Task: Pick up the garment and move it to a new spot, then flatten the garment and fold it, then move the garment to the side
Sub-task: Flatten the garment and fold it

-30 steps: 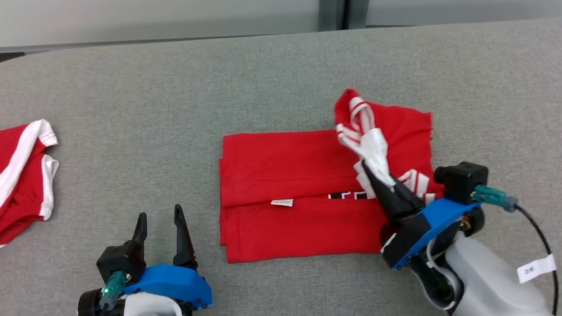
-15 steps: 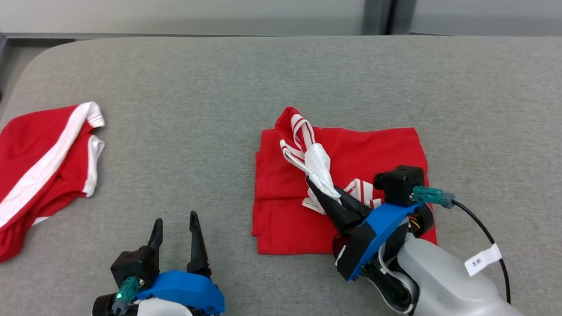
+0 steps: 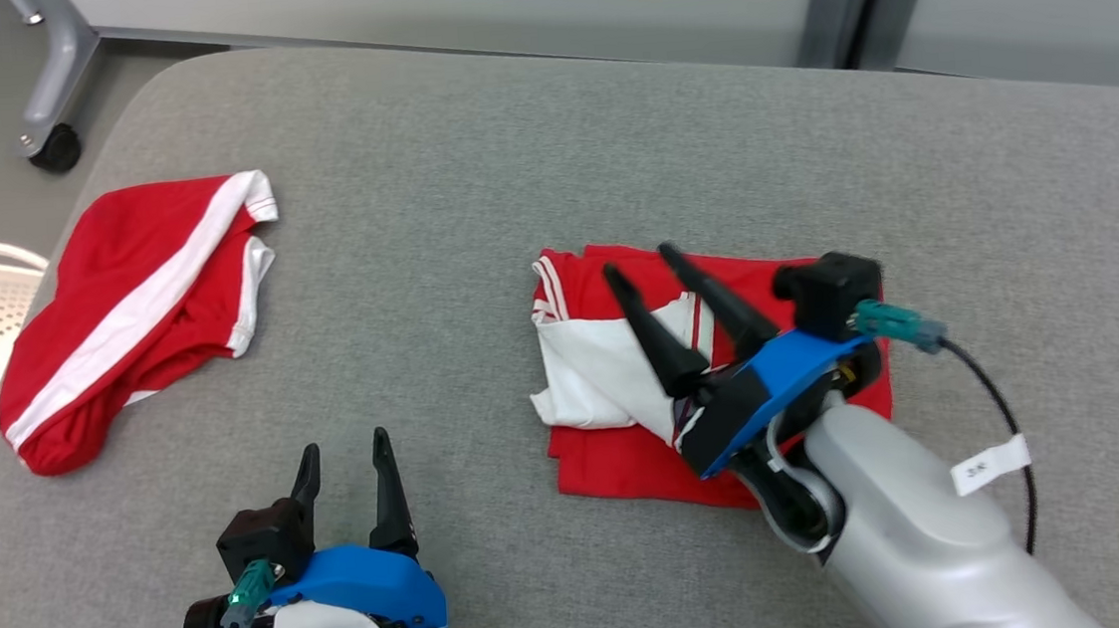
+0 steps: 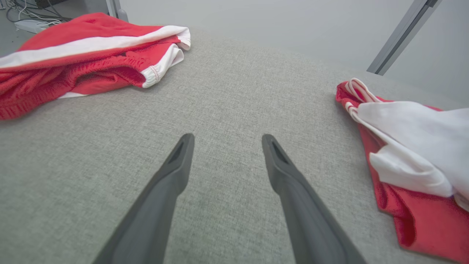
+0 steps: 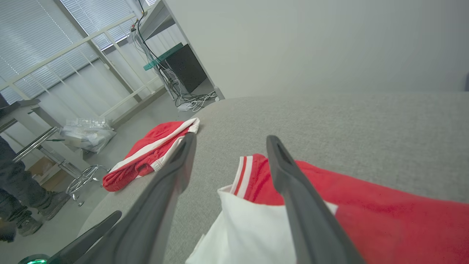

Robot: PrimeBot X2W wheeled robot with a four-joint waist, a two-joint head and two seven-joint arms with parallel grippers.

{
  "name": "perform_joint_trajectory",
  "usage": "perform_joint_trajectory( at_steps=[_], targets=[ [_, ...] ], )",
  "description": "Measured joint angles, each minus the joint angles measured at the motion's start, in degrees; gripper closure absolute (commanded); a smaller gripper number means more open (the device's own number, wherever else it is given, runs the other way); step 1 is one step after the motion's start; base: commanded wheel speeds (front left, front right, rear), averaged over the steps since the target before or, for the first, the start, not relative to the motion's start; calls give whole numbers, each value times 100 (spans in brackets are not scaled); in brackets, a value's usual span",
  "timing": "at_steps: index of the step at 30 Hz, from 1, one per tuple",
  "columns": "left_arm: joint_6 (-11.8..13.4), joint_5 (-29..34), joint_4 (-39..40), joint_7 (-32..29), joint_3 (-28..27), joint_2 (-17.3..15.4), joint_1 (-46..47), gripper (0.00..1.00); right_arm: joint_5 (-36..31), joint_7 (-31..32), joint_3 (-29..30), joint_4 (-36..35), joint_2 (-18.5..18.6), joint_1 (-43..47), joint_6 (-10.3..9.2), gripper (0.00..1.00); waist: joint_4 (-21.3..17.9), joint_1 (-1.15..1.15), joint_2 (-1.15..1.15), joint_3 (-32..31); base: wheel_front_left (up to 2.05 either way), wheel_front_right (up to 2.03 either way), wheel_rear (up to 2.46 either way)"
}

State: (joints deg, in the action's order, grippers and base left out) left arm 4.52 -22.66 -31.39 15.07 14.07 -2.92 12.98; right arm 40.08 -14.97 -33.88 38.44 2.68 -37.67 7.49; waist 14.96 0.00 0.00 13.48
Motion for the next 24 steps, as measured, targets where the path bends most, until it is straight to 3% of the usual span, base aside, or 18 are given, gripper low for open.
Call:
perform_joint_trajectory(
  at_steps=[12, 17, 24],
  targets=[
    [21, 318, 203, 0, -298, 3, 23, 0, -1992, -2, 2659, -922, 14, 1086, -1, 0, -709, 0, 0, -47, 0, 0, 0],
    [73, 472, 255, -1, -438, 5, 21, 0, -2312, -2, 3241, -1038, 18, 1517, -1, 0, -999, 0, 0, -117, 0, 0, 0],
    [98, 668, 255, 0, -613, 4, -150, 0, -2827, -1, 3545, -1031, 19, 1990, -1, 0, -1242, 0, 0, -346, 0, 0, 0]
  ],
)
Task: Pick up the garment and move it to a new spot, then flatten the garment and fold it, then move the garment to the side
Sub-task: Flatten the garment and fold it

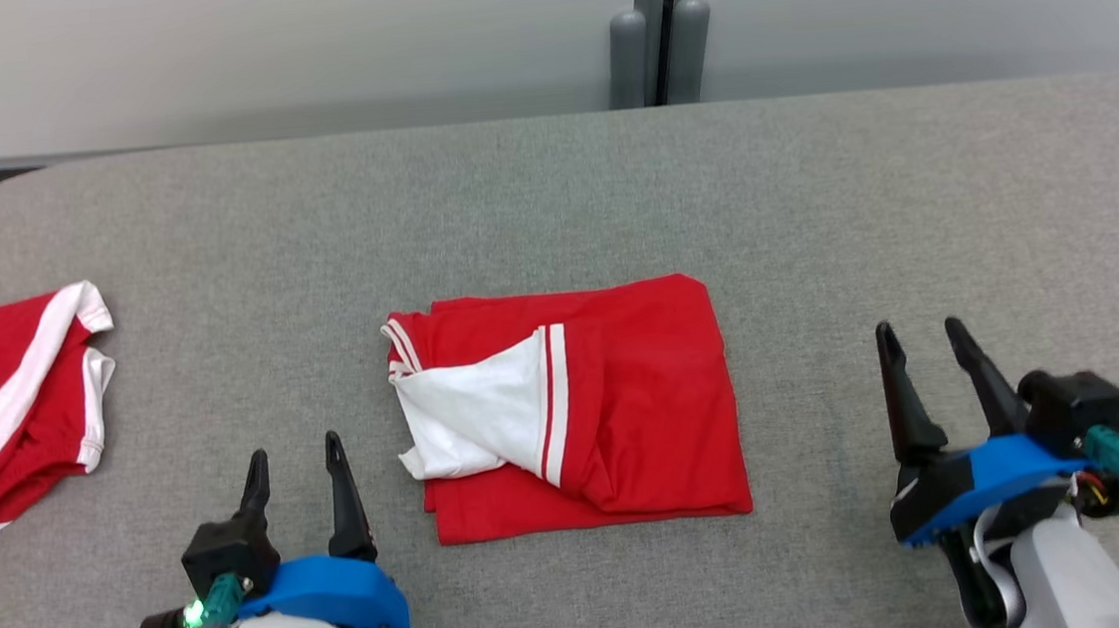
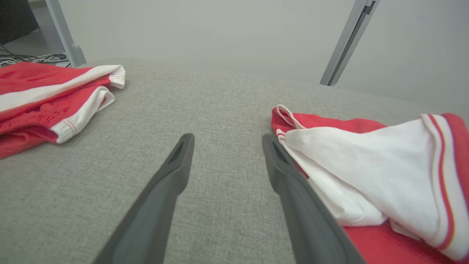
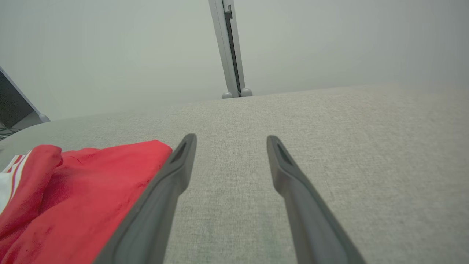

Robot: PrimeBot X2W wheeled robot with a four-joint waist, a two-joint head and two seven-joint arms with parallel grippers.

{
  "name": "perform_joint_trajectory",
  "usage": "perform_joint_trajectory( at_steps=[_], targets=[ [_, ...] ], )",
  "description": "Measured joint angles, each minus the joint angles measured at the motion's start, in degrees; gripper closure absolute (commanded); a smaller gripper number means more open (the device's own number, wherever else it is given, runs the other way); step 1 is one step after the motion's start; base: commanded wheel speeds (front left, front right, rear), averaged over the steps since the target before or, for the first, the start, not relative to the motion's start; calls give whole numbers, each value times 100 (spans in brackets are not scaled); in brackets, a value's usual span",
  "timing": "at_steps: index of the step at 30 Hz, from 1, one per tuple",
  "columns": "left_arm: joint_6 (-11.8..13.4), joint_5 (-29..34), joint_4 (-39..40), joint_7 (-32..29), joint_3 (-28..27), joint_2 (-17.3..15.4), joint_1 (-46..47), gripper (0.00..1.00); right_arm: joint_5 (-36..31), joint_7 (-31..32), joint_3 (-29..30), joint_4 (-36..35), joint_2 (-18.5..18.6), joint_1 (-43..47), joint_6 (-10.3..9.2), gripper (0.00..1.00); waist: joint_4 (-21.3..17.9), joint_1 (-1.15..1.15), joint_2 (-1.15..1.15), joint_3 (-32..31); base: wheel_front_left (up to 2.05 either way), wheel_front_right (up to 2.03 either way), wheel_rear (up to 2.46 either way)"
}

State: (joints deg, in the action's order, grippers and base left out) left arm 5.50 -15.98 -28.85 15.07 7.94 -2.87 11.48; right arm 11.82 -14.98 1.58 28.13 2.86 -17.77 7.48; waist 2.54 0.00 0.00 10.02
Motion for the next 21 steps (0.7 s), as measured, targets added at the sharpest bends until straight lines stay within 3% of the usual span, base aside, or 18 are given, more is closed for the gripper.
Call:
perform_joint_trajectory(
  at_steps=[5, 21],
  targets=[
    [-51, 181, -54, 0, -59, -2, -249, 0, -254, 0, 25, 62, 0, 363, 1, 0, -53, 1, 0, -295, 0, 0, 0],
    [-176, 301, 14, 0, -166, -1, -817, 0, -59, 0, -42, 187, -3, 865, 1, 0, -158, 1, 1, -864, 0, 0, 0]
  ],
)
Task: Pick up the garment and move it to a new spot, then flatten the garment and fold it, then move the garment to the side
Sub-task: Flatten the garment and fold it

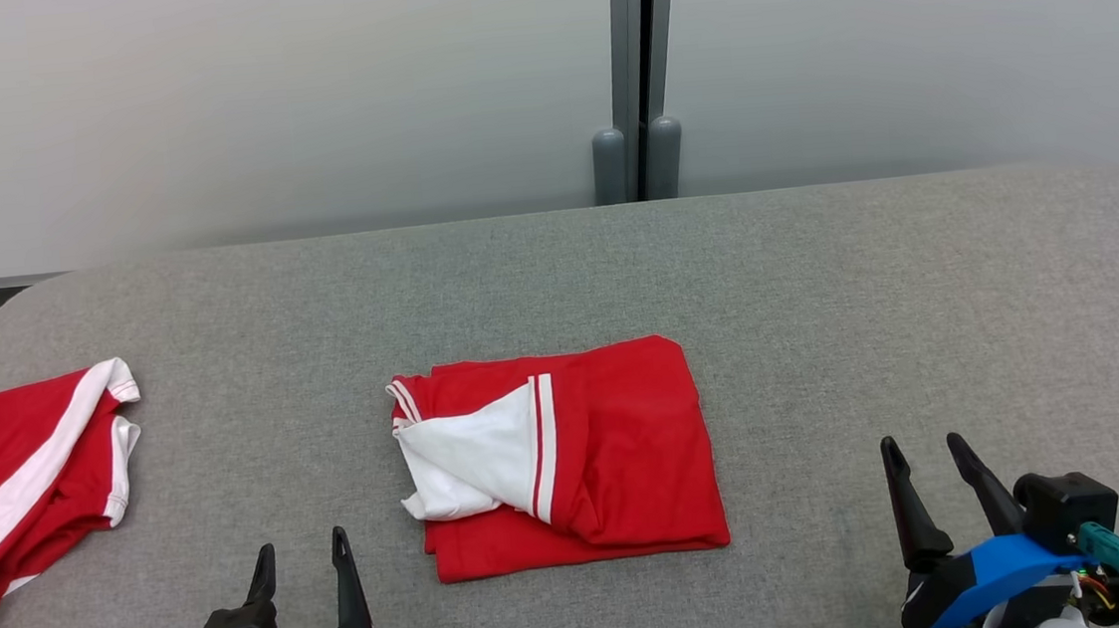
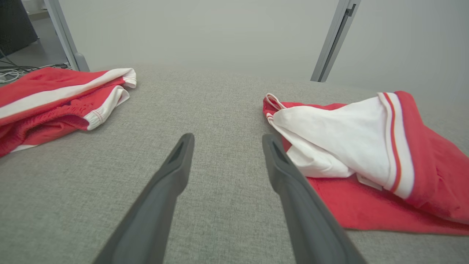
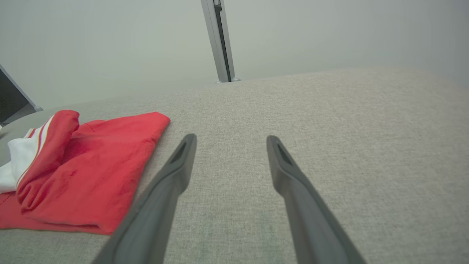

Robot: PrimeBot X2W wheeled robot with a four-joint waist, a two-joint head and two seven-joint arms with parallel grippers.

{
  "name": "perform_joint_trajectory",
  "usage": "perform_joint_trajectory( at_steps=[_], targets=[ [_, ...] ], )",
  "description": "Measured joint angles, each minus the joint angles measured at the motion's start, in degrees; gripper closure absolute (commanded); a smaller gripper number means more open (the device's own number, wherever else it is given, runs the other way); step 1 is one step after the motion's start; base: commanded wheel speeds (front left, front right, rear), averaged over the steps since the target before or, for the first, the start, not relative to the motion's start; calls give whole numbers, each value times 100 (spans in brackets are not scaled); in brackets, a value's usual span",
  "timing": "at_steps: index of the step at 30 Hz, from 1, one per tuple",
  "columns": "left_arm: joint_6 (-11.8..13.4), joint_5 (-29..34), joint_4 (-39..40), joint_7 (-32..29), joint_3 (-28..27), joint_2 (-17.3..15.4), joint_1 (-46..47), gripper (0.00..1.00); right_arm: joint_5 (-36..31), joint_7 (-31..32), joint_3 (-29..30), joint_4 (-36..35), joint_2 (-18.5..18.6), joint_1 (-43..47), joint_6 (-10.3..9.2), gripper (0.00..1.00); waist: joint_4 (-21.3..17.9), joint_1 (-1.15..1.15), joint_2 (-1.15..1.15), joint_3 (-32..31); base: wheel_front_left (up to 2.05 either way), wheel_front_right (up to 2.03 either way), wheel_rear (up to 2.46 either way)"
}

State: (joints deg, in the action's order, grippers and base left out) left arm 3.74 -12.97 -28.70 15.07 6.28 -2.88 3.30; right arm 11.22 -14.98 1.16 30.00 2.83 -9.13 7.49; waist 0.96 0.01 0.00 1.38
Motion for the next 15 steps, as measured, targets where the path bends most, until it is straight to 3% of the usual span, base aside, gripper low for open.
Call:
perform_joint_trajectory(
  at_steps=[8, 9, 10, 11, 15],
  targets=[
    [24, -56, 64, 0, 53, 0, 30, 0, -19, -1, 66, -31, 1, -67, 0, 3, 102, -1, -1, 159, 0, 0, 0],
    [25, -65, 66, 0, 69, -1, 40, 0, -15, -1, 40, 9, 1, -97, 0, 44, 127, -1, -1, 182, 0, 0, 0],
    [25, -76, 67, 0, 104, -2, 44, 0, -15, -1, 10, 55, 1, -126, 0, 95, 154, -1, -1, 209, 0, 0, 0],
    [26, -87, 67, 0, 146, -1, 54, 0, -15, -1, -20, 86, 2, -154, 0, 100, 187, -1, -1, 238, 0, 0, 0],
    [32, -130, 75, 0, 248, 0, 183, 0, -71, 0, -152, 215, 1, -389, 0, 100, 380, -1, -1, 364, 0, 0, 0]
  ],
)
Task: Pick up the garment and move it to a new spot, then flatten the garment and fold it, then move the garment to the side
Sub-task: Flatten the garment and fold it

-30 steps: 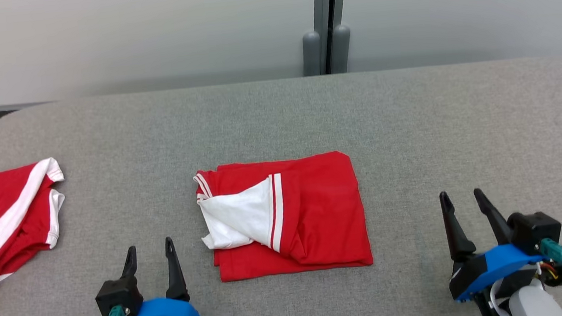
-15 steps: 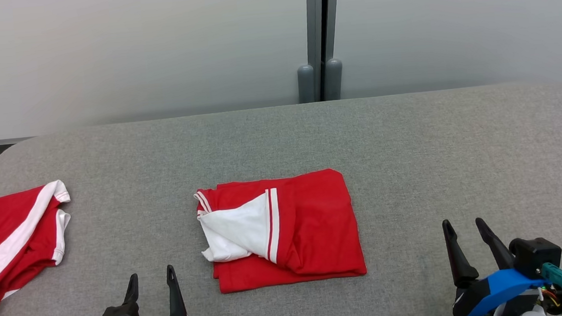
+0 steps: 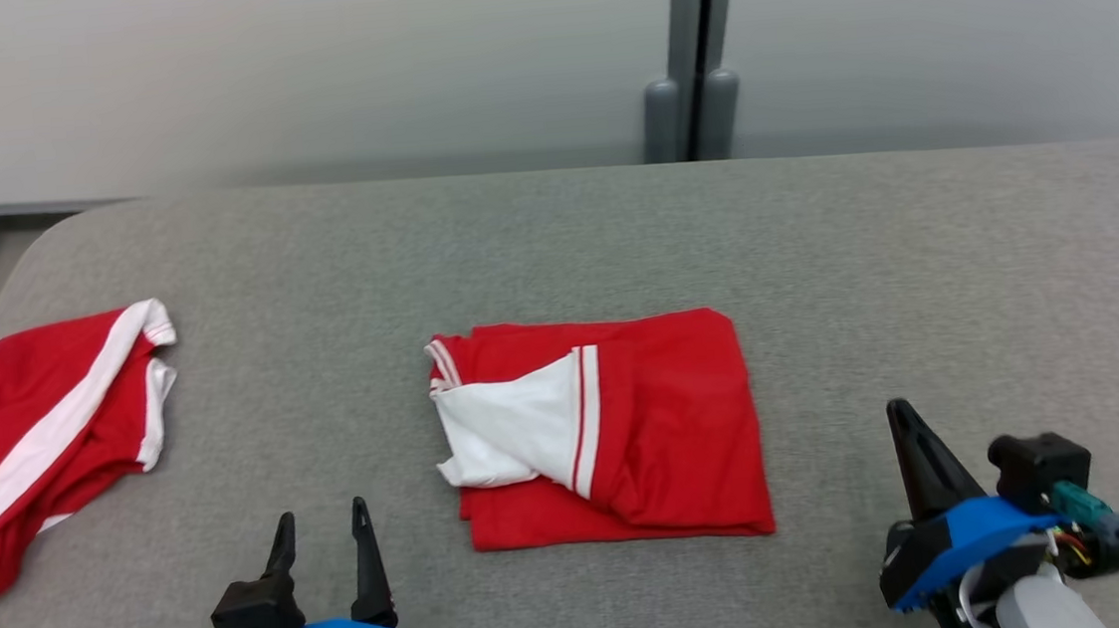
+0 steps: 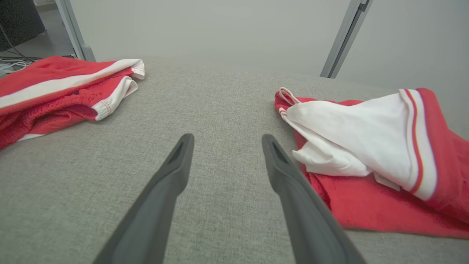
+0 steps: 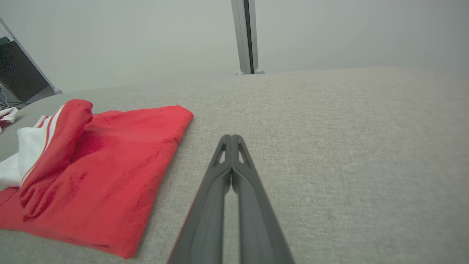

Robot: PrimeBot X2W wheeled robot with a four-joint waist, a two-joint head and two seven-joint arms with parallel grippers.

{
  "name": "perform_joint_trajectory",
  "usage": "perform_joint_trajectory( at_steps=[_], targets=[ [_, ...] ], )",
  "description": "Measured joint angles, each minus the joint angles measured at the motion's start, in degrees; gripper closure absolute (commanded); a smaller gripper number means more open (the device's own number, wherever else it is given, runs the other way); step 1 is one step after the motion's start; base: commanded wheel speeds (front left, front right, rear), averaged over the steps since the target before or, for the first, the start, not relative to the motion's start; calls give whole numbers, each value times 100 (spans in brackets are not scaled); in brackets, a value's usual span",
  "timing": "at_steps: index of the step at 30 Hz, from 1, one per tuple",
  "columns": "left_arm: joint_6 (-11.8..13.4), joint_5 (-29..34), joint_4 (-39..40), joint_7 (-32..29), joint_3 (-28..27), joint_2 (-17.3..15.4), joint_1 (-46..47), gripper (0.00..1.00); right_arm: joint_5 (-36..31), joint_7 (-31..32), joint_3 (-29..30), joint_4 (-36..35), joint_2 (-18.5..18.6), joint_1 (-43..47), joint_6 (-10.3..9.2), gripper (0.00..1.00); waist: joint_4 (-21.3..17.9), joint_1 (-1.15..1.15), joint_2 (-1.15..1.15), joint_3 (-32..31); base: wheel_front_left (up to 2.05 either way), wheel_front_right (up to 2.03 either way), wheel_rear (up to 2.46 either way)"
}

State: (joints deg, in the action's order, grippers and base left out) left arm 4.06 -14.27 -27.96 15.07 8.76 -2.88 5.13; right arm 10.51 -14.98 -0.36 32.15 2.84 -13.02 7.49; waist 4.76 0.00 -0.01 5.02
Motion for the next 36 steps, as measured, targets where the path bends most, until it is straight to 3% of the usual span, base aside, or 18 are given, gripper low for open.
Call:
perform_joint_trajectory(
  at_steps=[17, 22, 27, 34, 36],
  targets=[
    [94, -274, 124, 0, 506, -3, 194, 0, -331, -1, -281, 754, -5, -934, 0, 100, 1533, 0, 0, 541, 0, 0, 0],
    [125, -343, 186, 0, 559, -3, 193, 0, -333, -1, -861, 690, -1, -1007, 0, 100, 1806, 0, 0, 755, 0, 0, 0],
    [153, -404, 212, 0, 593, -7, 192, 0, -103, -2, -1826, 406, -4, -919, 0, 100, 1809, -1, -1, 836, 0, 0, 0],
    [146, -379, 242, -1, 658, 0, 284, 0, 445, -1, -3334, 141, -19, -843, 1, 100, 1456, 0, -1, 766, 0, 0, 0],
    [147, -346, 253, 0, 639, -4, 314, 0, 538, -1, -3212, 16, -15, -851, 0, 100, 1319, 1, 0, 740, 0, 0, 0]
  ],
)
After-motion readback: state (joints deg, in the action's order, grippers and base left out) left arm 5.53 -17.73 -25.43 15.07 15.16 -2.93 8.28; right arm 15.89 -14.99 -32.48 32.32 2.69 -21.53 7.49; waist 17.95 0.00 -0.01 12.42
